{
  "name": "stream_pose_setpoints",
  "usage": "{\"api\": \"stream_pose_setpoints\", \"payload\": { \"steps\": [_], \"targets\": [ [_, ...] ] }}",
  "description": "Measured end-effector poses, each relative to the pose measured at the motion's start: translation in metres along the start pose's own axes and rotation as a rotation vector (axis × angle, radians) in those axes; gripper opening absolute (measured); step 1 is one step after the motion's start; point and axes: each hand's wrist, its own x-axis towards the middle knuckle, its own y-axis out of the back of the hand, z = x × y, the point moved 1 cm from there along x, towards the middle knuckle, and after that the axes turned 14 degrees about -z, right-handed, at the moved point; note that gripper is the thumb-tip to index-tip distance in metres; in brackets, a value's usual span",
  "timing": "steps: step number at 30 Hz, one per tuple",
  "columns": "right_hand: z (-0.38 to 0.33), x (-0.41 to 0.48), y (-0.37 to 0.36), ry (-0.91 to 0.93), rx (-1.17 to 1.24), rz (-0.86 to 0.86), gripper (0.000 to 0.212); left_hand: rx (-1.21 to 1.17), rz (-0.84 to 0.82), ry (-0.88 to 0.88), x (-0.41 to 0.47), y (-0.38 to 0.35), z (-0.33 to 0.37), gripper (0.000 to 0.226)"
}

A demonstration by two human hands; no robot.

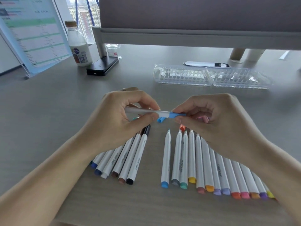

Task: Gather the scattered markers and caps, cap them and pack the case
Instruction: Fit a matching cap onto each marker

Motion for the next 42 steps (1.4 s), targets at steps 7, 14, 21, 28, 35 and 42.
{"api": "stream_pose_setpoints", "payload": {
  "steps": [7, 14, 21, 28, 35, 42],
  "targets": [
    [0.001, 0.001, -0.001, 0.037, -0.011, 0.0, 0.015, -0.015, -0.012, -0.009, 0.0, 0.0, -0.002, 0.012],
    [0.0, 0.0, -0.002, 0.054, -0.033, -0.008, 0.014, -0.02, -0.023, -0.017, -0.001, 0.0, -0.004, 0.012],
    [0.0, 0.001, -0.003, 0.057, -0.021, 0.005, 0.014, -0.012, -0.012, -0.008, 0.0, 0.0, -0.004, 0.009],
    [0.0, 0.003, -0.002, 0.044, 0.016, 0.077, 0.016, -0.004, -0.01, -0.002, 0.0, 0.001, 0.002, 0.007],
    [0.003, 0.003, -0.005, 0.014, 0.021, 0.062, 0.017, 0.236, -0.196, 0.055, 0.005, 0.014, 0.019, 0.009],
    [0.002, 0.003, -0.007, -0.024, -0.018, 0.002, 0.013, 0.422, -0.347, 0.299, 0.007, 0.017, 0.049, 0.028]
  ]
}}
